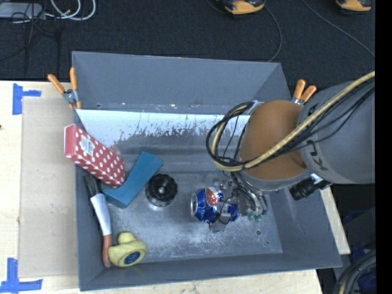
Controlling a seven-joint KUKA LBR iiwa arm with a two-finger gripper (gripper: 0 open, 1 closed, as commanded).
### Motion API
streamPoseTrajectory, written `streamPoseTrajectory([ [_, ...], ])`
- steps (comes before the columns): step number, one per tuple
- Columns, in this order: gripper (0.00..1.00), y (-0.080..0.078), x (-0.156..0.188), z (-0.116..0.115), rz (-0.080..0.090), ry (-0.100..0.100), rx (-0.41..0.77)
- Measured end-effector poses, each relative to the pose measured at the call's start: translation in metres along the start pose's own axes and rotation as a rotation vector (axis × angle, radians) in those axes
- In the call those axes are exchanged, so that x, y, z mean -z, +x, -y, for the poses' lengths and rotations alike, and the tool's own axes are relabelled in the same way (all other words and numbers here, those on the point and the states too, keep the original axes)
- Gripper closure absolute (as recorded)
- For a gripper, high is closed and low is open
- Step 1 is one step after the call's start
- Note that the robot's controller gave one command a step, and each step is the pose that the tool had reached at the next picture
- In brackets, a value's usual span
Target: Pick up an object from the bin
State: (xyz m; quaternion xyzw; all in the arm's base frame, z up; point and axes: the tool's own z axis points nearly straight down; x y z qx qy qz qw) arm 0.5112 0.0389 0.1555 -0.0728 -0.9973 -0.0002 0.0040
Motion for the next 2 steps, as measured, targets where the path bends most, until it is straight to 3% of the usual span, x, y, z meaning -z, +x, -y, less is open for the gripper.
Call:
streamPoseTrajectory([
  [1,1.0,0.002,0.037,-0.01,-0.016,0.003,0.038],
  [2,1.0,-0.014,0.086,-0.02,-0.002,0.0,0.053],
])
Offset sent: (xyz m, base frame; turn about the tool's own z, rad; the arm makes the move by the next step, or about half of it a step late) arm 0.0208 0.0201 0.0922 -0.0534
